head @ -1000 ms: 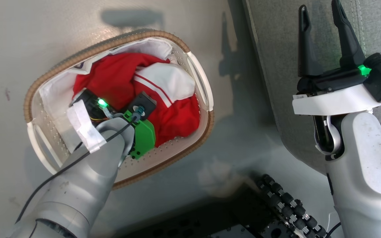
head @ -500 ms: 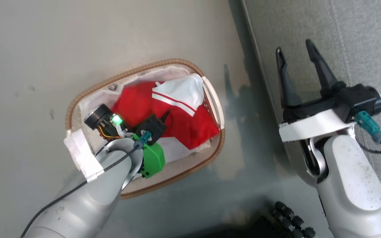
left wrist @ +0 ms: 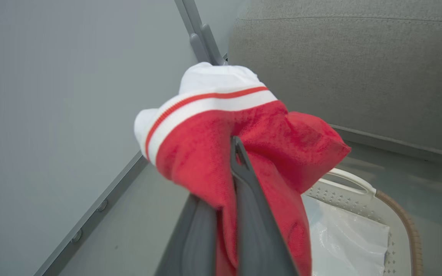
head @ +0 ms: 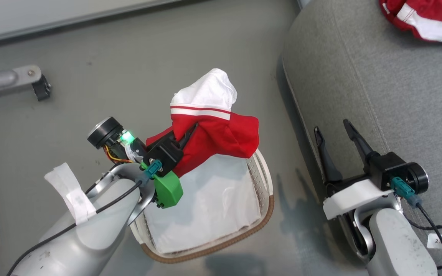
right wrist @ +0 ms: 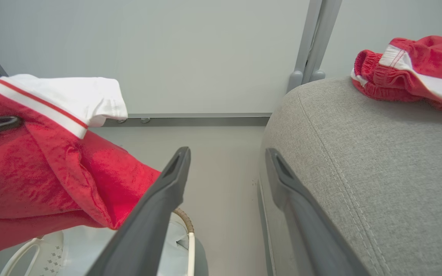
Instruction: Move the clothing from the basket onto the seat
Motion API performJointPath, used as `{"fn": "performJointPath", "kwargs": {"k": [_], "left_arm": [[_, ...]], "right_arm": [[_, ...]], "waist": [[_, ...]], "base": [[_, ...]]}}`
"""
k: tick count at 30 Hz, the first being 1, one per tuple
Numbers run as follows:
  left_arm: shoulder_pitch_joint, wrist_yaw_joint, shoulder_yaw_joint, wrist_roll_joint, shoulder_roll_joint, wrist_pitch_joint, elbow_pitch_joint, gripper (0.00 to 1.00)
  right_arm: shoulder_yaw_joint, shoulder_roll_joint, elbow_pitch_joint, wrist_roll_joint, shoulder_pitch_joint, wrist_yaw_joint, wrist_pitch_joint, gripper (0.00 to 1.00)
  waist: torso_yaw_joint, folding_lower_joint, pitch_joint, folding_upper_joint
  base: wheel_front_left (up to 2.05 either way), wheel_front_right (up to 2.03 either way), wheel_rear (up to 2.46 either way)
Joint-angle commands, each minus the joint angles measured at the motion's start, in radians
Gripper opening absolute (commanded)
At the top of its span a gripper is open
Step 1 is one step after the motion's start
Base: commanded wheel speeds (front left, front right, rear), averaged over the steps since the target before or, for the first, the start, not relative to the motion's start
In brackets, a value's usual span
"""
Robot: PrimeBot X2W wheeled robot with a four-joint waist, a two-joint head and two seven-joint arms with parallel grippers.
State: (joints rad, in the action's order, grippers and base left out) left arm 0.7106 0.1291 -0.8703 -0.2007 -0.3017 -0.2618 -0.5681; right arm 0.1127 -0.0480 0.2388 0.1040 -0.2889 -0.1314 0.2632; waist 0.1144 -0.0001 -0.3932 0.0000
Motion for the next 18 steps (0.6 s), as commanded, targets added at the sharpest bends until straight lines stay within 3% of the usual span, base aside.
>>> {"fn": "performJointPath", "kwargs": {"k": [1, 11, 18], "left_arm": [[-0.008, 0.002, -0.002, -0.007, -0.014, 0.003, 0.025, 0.00], [0.084, 0.002, 0.015, -0.060, -0.113, 0.110, 0.196, 0.00], [0.146, 0.001, 0.038, -0.077, -0.135, 0.154, 0.251, 0.00]], "right_arm": [[0.005, -0.004, 0.009, -0.002, 0.035, 0.001, 0.002, 1.00], [0.028, -0.004, 0.038, -0.010, 0.106, 0.001, 0.002, 1.00], [0.066, -0.004, 0.034, -0.010, 0.080, 0.001, 0.002, 1.00]], "waist": [[-0.050, 0.0001, 0.218, 0.0000], [-0.047, 0.0001, 0.351, 0.0000], [-0.034, 0.0001, 0.384, 0.0000]], "base": [[0.00, 0.00, 0.00], [0.00, 0.00, 0.00], [0.00, 0.00, 0.00]]}}
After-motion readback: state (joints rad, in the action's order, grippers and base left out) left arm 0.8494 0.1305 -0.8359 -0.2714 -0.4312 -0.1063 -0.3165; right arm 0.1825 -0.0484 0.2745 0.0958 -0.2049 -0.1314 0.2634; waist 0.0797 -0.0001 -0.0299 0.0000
